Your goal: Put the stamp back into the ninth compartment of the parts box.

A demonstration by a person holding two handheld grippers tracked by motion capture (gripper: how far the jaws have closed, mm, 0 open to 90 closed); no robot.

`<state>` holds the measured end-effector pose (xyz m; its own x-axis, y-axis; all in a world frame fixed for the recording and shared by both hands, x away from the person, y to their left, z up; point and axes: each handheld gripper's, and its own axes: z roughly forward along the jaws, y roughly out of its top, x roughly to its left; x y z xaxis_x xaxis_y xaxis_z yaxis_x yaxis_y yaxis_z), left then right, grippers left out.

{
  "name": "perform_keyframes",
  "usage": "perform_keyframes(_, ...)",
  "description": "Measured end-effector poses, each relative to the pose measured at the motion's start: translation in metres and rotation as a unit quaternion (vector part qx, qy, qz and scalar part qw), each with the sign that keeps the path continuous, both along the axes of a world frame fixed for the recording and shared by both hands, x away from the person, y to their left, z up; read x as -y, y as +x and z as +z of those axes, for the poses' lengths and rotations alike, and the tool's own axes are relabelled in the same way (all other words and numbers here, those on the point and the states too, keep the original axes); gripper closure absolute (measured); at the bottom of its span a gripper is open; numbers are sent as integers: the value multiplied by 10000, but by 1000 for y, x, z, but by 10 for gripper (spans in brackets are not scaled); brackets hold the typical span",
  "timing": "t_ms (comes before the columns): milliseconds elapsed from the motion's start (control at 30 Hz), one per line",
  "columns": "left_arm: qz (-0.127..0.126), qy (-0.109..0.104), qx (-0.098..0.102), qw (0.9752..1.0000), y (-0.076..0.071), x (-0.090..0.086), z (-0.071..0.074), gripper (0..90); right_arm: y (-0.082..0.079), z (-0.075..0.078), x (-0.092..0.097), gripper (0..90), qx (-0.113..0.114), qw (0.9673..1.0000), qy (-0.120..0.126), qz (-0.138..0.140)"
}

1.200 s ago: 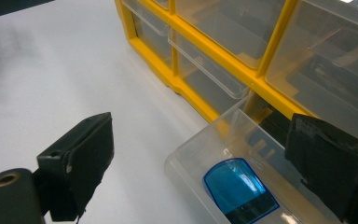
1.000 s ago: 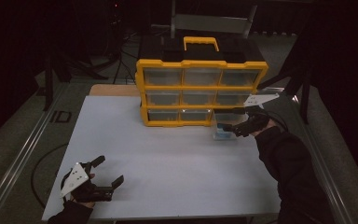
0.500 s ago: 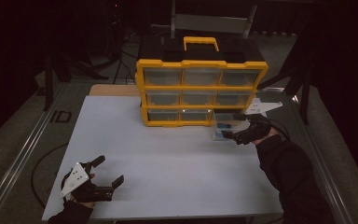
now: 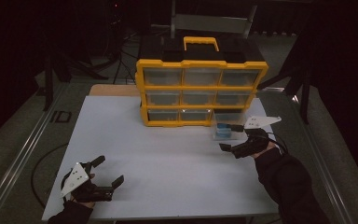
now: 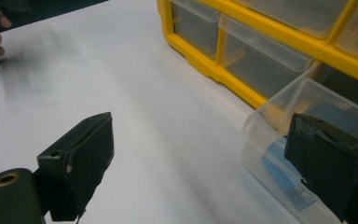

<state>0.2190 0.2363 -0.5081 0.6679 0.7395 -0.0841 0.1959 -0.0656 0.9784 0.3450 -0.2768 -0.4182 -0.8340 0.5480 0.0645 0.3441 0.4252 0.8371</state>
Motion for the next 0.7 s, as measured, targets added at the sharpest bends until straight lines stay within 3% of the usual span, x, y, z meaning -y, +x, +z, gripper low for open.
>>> perform_keyframes(267, 8, -7, 0, 10000, 0, 0, 0, 1, -14, -16, -1, 84, -58, 9996, 227, 172)
perform_keyframes(700, 4, 8, 5, 10000, 0, 0, 0, 1, -34, -47, 2, 84, -5, 9997, 198, 124)
